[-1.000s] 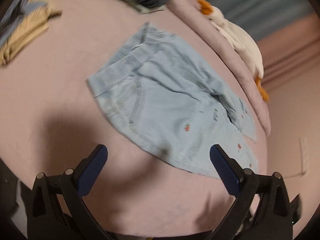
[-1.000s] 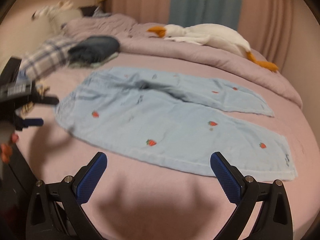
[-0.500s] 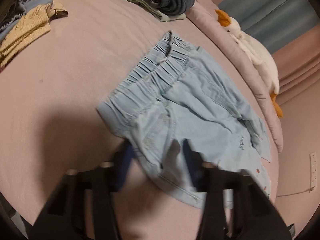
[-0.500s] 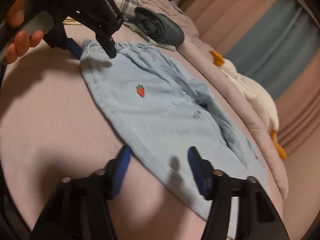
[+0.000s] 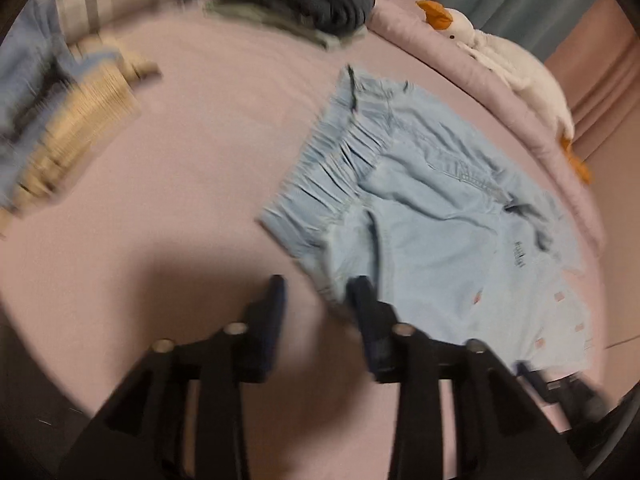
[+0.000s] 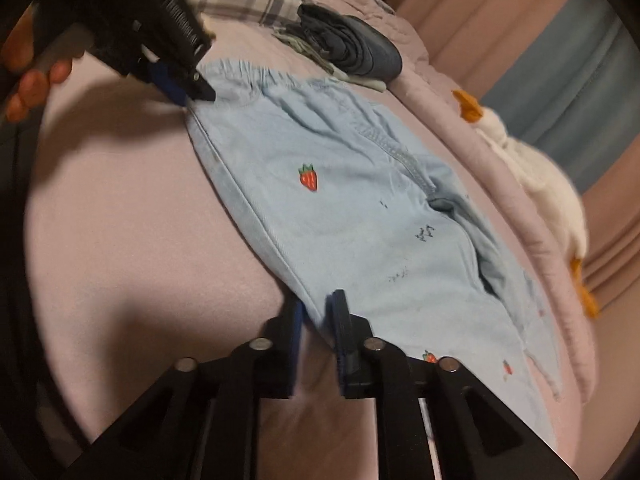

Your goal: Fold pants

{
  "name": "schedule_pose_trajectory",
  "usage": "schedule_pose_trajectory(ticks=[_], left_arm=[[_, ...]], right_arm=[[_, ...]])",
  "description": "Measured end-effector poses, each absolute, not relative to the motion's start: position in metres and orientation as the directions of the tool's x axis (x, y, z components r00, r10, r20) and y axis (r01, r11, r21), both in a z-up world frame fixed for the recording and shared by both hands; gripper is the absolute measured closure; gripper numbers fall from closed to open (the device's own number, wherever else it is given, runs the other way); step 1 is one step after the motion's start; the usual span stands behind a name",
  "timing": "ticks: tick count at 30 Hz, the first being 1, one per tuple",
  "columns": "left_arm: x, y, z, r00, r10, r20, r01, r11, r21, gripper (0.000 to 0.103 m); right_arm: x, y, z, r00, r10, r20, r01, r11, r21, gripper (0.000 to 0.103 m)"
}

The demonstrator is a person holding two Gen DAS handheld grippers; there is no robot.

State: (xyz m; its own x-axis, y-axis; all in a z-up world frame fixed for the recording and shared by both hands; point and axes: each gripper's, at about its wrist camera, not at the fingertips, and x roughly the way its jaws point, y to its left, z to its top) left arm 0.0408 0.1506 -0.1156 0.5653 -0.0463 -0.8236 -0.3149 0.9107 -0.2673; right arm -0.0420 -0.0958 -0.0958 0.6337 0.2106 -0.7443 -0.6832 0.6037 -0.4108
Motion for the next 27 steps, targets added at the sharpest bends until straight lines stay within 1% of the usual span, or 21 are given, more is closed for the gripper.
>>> schedule_pose_trajectory(ticks=[1,3,5,6,7,8,9,11,12,13,14,17,19,20,22,24,26,27], left_arm=[[0.036,0.149,-0.108,0.584,-0.011,-0.812,-0.301,0.926,-0.228,0.062],[0.034,0.143,-0.097,0.612,0.025,-0.791,-0.266,0.948,-0.175,0.059],[0.041,0.129,-0.089,0.648,0.006,-0.761,-0.199,0.967,-0.162,0.056],[0.046,0.121,-0.088,0.66,-0.019,-0.751,-0.162,0.973,-0.167,0.051],[0.049,0.113,-0.088,0.668,-0.037,-0.744,-0.129,0.978,-0.165,0.043],[0.057,0.099,-0.091,0.676,-0.046,-0.735,-0.086,0.986,-0.141,0.038],[0.063,0.089,-0.096,0.675,-0.042,-0.737,-0.056,0.993,-0.108,0.028],[0.075,0.072,-0.115,0.644,0.0,-0.765,-0.008,1.0,-0.006,0.029],[0.082,0.066,-0.137,0.579,0.028,-0.815,0.025,0.998,0.052,0.03],[0.083,0.065,-0.151,0.534,0.034,-0.845,0.049,0.996,0.071,0.029],[0.071,0.069,-0.152,0.602,0.01,-0.799,0.061,0.996,0.058,0.03],[0.059,0.075,-0.149,0.603,-0.039,-0.797,0.133,0.99,0.052,0.03],[0.057,0.081,-0.146,0.601,-0.068,-0.796,0.148,0.989,0.027,0.029],[0.06,0.087,-0.143,0.595,-0.084,-0.8,0.147,0.989,0.006,0.029],[0.067,0.095,-0.134,0.6,-0.112,-0.792,0.138,0.99,-0.035,0.029],[0.074,0.096,-0.121,0.629,-0.128,-0.767,0.125,0.99,-0.063,0.028],[0.085,0.101,-0.11,0.657,-0.138,-0.741,0.118,0.99,-0.08,0.024],[0.092,0.102,-0.103,0.678,-0.126,-0.724,0.11,0.992,-0.069,0.02]], right_arm=[[-0.039,-0.104,-0.083,0.588,0.268,-0.763,-0.703,0.635,-0.32,0.085],[-0.029,-0.123,-0.065,0.547,0.337,-0.766,-0.69,0.699,-0.185,0.085],[-0.008,-0.141,-0.058,0.535,0.339,-0.774,-0.644,0.757,-0.113,0.085],[0.0,-0.146,-0.059,0.536,0.326,-0.779,-0.617,0.781,-0.098,0.085],[0.012,-0.153,-0.062,0.539,0.298,-0.788,-0.576,0.813,-0.086,0.084],[0.02,-0.157,-0.065,0.531,0.28,-0.799,-0.547,0.834,-0.072,0.082],[0.026,-0.162,-0.071,0.522,0.266,-0.81,-0.524,0.85,-0.058,0.081],[0.03,-0.169,-0.091,0.488,0.204,-0.849,-0.505,0.859,-0.084,0.08],[0.027,-0.171,-0.1,0.47,0.184,-0.863,-0.517,0.85,-0.1,0.08],[0.021,-0.173,-0.102,0.481,0.192,-0.856,-0.527,0.843,-0.107,0.08],[0.014,-0.177,-0.101,0.486,0.2,-0.851,-0.536,0.837,-0.11,0.08],[0.008,-0.187,-0.098,0.409,0.191,-0.892,-0.566,0.82,-0.084,0.08],[0.012,-0.192,-0.095,0.363,0.183,-0.914,-0.596,0.8,-0.076,0.079],[0.015,-0.193,-0.091,0.338,0.203,-0.919,-0.599,0.8,-0.044,0.076],[0.026,-0.199,-0.08,0.311,0.259,-0.914,-0.579,0.815,0.033,0.067],[0.04,-0.202,-0.067,0.341,0.31,-0.887,-0.566,0.822,0.07,0.051],[0.056,-0.205,-0.057,0.379,0.339,-0.861,-0.544,0.834,0.088,0.046],[0.066,-0.205,-0.052,0.388,0.355,-0.851,-0.539,0.836,0.102,0.046]])
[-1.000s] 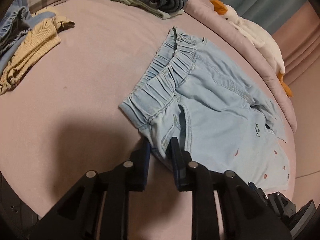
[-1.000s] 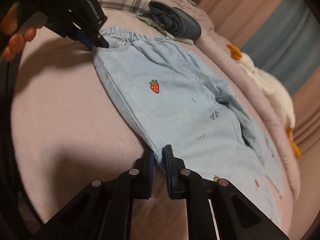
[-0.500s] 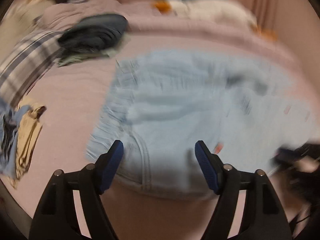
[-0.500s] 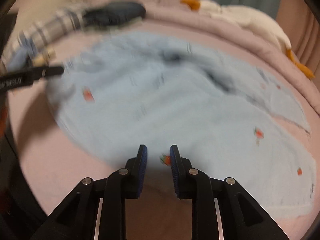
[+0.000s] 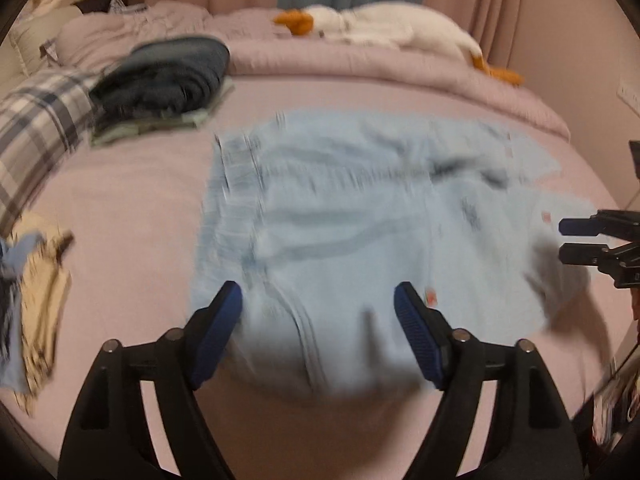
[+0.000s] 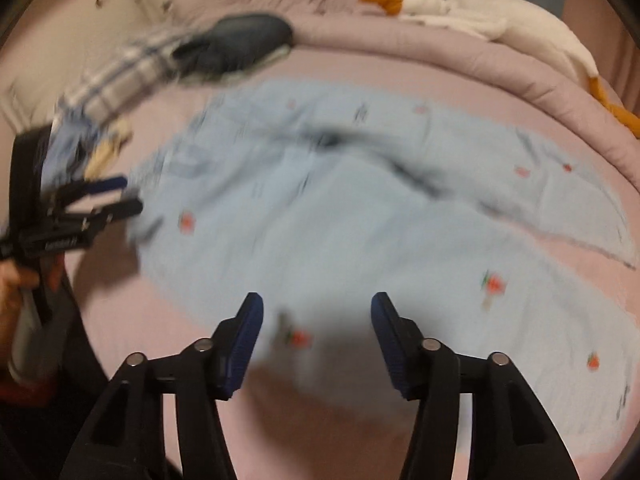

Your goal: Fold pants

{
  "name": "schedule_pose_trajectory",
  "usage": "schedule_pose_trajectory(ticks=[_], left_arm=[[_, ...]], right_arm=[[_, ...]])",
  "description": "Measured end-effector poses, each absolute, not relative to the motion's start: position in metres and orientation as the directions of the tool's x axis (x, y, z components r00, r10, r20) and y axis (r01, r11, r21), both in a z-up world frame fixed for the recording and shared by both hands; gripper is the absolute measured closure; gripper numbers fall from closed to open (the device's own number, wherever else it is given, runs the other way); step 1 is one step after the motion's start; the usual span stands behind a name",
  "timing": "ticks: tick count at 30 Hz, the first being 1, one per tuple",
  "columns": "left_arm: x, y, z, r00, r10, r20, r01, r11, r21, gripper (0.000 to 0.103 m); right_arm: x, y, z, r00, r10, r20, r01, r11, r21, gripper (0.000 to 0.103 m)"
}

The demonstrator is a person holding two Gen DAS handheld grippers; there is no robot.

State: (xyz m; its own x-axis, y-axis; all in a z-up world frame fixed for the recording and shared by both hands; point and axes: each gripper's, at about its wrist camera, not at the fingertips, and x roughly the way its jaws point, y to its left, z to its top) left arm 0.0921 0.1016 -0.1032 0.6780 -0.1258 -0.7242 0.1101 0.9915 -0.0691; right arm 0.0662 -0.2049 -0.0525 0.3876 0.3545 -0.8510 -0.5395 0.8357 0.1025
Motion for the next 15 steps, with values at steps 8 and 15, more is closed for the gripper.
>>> schedule_pose_trajectory(ticks=[8,15], left_arm=[[0.193,0.119,-0.082,0.705,-0.093,-0.704,0.117,0.993,-0.014,0.02],[0.303,0.142,-0.086,0.588,-0.28,-0.759,0.189,0.96,-0.207,0.02]], right_arm=[[0.152,-0.199,-0.036,0.456,0.381,-0.805,-0.545,0.834,0.086,0.046],[0.264,-0.175,-0.049,0.433,0.29,-0.853,-0.584,0.812,-0.021,0.046]])
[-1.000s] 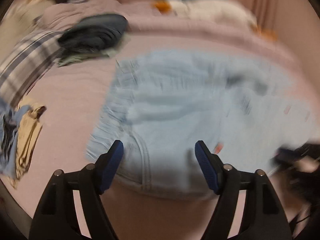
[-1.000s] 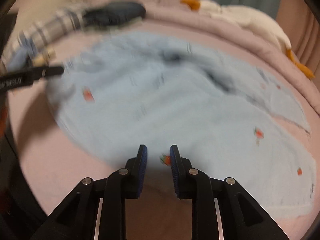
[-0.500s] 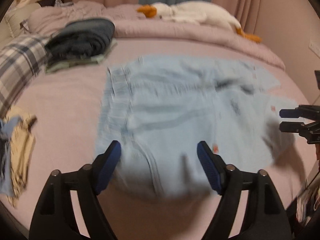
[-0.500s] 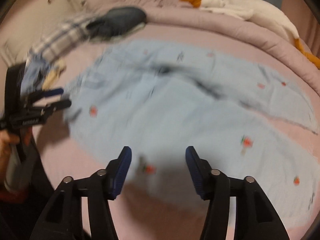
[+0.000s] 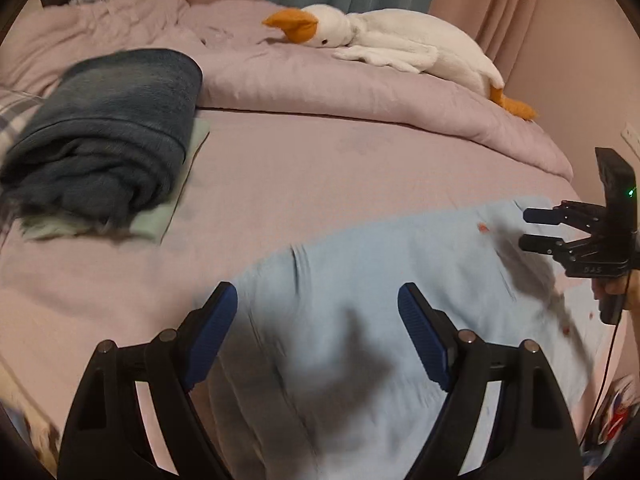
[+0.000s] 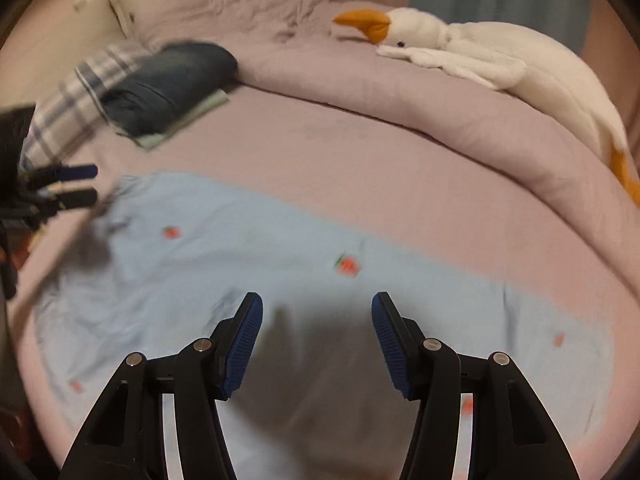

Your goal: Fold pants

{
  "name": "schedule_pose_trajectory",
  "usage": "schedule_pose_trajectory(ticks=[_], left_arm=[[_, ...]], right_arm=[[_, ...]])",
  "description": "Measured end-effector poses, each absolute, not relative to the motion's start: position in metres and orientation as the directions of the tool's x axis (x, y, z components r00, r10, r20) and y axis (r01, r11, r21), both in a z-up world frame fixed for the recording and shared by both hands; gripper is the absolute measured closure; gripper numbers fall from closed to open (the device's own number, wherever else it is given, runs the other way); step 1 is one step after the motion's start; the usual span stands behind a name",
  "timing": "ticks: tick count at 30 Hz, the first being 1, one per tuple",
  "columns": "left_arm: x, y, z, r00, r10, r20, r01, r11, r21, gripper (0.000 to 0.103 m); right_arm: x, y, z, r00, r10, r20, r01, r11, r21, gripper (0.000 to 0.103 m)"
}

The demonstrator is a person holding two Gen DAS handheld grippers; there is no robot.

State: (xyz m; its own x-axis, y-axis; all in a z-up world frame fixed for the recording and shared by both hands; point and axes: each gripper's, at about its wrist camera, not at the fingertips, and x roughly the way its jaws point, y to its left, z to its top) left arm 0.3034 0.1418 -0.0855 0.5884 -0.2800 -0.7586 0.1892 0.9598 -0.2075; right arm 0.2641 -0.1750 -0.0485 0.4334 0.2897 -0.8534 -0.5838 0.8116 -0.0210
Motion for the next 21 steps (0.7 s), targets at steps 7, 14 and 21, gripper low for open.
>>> schedule_pose_trajectory(ticks=[7,14,21], left_arm=[[0.355,0.144,-0.109,0.428,-0.343,-0.836,0.303,0.926,-0.225,0.021],[0.364,0.133,-0.133,0.332,-0.282,-0.9,0.419,0.899,-0.127,0.057],[0.363,0.13,-0.121,0.388,-0.263,-0.883,0.382,0.918,-0.106,0.086]], right_arm=[[0.337,-0.153,-0.07,0.332,0.293,-0.897,-0.646,0.764,0.011,0.046],[0.346,-0.13,-0.108,0.171,0.199,-0.965,-0.736,0.677,0.009,0.053],[0.33,-0.11,-0.089,0.266,0.157,-0.951,-0.773,0.625,-0.113,0.101]])
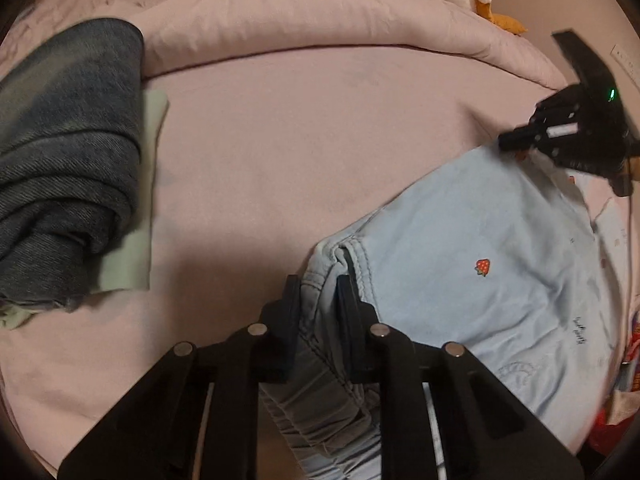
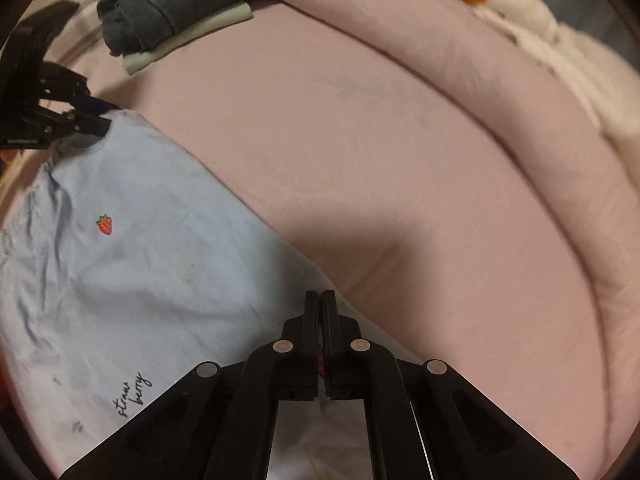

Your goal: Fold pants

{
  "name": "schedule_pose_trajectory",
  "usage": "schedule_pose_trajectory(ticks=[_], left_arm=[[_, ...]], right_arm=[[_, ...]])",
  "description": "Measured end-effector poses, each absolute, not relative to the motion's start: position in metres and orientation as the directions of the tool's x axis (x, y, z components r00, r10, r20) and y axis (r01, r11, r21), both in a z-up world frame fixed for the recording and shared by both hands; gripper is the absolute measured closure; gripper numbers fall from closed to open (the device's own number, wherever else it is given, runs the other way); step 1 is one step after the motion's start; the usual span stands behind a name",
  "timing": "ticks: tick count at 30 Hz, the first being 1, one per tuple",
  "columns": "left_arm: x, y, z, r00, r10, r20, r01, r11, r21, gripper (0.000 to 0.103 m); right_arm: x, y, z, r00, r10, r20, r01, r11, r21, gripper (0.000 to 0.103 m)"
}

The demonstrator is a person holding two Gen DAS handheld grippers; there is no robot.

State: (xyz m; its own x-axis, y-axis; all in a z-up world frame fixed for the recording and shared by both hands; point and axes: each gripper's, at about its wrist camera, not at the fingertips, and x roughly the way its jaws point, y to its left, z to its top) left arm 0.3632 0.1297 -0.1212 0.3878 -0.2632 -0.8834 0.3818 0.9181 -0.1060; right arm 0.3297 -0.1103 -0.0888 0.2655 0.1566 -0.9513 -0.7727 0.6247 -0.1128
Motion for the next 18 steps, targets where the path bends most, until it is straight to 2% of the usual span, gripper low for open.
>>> schedule_pose_trajectory(ticks=[3,5,8,9,10,11,12,14,17,18], left_arm=[[0.366,0.128,-0.138,0.389,-0.231,-0.892,0.364,0.928,-0.081,0.082],[0.367,0.122,-0.133,0.397,-0.212,-0.893,0.366,0.929,-0.057,0.081],[0.366,0.125,-0.124,0.397,-0.183,-0.899,0.365,0.931,-0.028,0.064],[0.364,0.128,-0.122,0.402,-0.183,-0.897,0.367,0.93,-0.025,0.054],[0.364,0.129,-0.12,0.407,-0.185,-0.895,0.365,0.931,-0.026,0.047],[0.364,0.133,-0.122,0.405,-0.189,-0.894,0.363,0.931,-0.033,0.046],[0.365,0.134,-0.124,0.398,-0.191,-0.897,0.358,0.933,-0.04,0.045],[0.369,0.141,-0.131,0.375,-0.193,-0.907,0.347,0.936,-0.056,0.045],[0.369,0.145,-0.138,0.355,-0.215,-0.91,0.348,0.934,-0.084,0.043],[0.37,0.143,-0.139,0.352,-0.213,-0.912,0.352,0.932,-0.082,0.044]], right_arm=[[0.337,-0.111,-0.094,0.326,0.134,-0.936,-0.717,0.68,-0.152,0.103],[0.341,-0.111,-0.107,0.273,0.124,-0.954,-0.693,0.713,-0.106,0.103],[0.338,-0.111,-0.089,0.287,0.141,-0.947,-0.697,0.71,-0.106,0.103],[0.336,-0.112,-0.082,0.286,0.155,-0.946,-0.706,0.701,-0.098,0.101],[0.336,-0.115,-0.074,0.271,0.174,-0.947,-0.715,0.695,-0.078,0.098],[0.337,-0.117,-0.071,0.267,0.176,-0.947,-0.715,0.695,-0.073,0.084],[0.34,-0.119,-0.07,0.27,0.169,-0.948,-0.713,0.696,-0.079,0.062],[0.346,-0.123,-0.075,0.265,0.144,-0.953,-0.707,0.701,-0.091,0.044],[0.356,-0.128,-0.096,0.169,0.147,-0.975,-0.693,0.721,-0.012,0.044],[0.358,-0.129,-0.105,0.136,0.145,-0.98,-0.684,0.73,0.013,0.041]])
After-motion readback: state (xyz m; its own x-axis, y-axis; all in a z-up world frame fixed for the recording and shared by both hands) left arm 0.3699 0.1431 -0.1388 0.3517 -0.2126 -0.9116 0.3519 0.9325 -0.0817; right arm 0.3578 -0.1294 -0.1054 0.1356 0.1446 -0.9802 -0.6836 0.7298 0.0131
